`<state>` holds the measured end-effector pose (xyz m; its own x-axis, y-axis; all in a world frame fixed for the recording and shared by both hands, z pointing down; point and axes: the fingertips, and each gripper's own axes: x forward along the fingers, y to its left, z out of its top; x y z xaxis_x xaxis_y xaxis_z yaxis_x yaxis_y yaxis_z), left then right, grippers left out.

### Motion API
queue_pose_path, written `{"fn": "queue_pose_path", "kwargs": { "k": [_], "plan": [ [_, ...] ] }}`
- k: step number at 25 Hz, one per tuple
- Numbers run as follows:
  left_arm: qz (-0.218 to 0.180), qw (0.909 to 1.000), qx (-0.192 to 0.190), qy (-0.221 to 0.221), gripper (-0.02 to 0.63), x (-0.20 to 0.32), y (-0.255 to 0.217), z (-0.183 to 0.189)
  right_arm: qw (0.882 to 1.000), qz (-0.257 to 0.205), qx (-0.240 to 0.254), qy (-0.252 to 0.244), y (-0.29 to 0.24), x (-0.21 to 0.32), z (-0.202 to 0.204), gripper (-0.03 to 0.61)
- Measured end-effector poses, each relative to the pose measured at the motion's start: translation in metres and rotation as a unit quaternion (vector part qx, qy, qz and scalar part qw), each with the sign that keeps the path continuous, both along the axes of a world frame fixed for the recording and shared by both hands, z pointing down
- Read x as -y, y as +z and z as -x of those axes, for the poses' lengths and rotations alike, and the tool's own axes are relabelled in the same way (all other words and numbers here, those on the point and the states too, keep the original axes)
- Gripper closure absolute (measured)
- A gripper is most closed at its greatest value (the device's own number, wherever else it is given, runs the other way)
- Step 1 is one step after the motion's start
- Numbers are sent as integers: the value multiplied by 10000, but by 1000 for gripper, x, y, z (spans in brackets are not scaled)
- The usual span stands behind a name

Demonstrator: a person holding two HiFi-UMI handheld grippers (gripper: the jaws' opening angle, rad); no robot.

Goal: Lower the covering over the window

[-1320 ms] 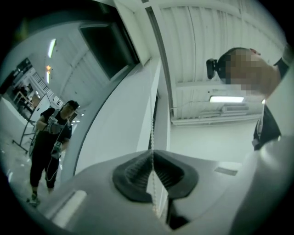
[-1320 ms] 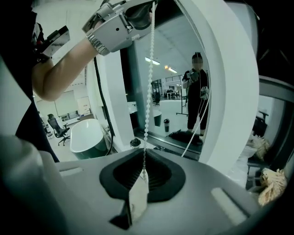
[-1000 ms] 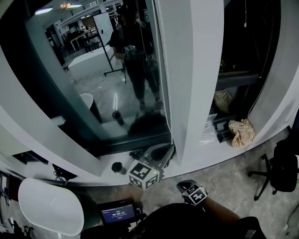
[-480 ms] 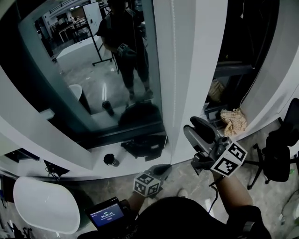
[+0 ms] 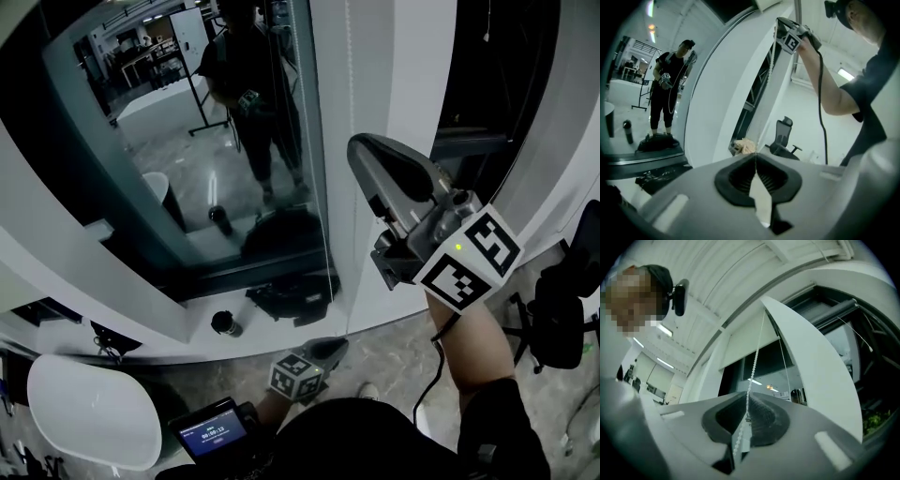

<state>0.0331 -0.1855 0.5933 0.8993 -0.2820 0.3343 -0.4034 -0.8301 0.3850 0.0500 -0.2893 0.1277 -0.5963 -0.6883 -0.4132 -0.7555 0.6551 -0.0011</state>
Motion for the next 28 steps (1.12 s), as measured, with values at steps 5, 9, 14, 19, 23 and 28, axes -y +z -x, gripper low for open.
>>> {"fn": "queue_pose_path", "kwargs": {
  "k": [5, 9, 14, 19, 23, 28],
  "plan": [
    [-264, 9993, 275, 26, 600, 3, 19, 15, 9904, -241, -1295, 423, 33, -2, 18, 565],
    [-373, 9975, -524, -301, 598, 16, -10, 51, 9789, 360, -1915, 608, 111, 16, 8, 565],
    [-1033, 9721, -1676, -1275, 597, 56, -124, 105, 9510, 1552, -2536, 847, 268, 17, -7, 564],
    [-2296, 9436, -2062, -1201, 472, 71, -236, 117, 9284, 2420, -2744, 645, 370, -3, 14, 563],
    [-2160, 9316, -2691, -1142, 468, 76, -272, 123, 9144, 2944, -2757, 337, 423, -26, 25, 563],
    [-2478, 9307, -2617, -619, 443, 75, -301, 57, 9053, 3124, -2877, 76, 450, -52, 41, 563]
  ]
}}
